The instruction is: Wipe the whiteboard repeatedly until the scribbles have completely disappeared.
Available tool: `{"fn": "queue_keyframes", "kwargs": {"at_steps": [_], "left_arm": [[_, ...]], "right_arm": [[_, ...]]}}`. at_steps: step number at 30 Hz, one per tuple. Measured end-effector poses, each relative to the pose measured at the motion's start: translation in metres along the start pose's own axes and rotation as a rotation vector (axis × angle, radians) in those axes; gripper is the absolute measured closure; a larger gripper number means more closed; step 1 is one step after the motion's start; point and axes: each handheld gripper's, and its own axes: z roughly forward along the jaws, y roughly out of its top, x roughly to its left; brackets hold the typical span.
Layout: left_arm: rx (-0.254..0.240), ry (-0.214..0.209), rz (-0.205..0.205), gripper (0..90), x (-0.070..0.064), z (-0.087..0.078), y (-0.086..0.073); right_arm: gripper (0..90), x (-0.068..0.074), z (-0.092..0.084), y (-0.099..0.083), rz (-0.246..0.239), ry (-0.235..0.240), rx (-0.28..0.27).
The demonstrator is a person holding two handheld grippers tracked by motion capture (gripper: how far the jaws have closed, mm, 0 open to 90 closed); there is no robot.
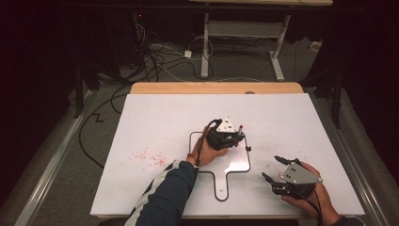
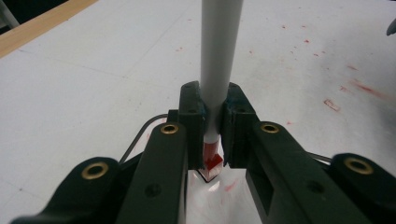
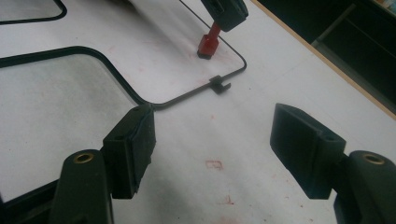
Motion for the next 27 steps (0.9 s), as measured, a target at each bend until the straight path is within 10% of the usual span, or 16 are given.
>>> {"fn": "queue_keyframes", "kwargs": {"at_steps": [4,11,20,27], "left_arm": [[0.006,-0.043,-0.015,78.5,-0.006,0.001,0.001],[0.025,-0.110,0.083,78.5,-0.036,0.011,0.011],[0.009,-0.025,-0.035,78.5,0.000,-0.011,-0.006],[0.030,-0.108,0.101,78.5,-0.040,-0.003,0.003]], "right_arm": [[31.9,-0.001,-0.001,0.000,0.002,-0.001,0.000],[31.9,0.000,0.000,0.001,-0.003,0.003,-0.003],[31.9,0.000,-0.001,0.001,-0.006,0.001,-0.003],[31.9,0.002,0.001,0.002,-0.009,0.007,0.002]]}}
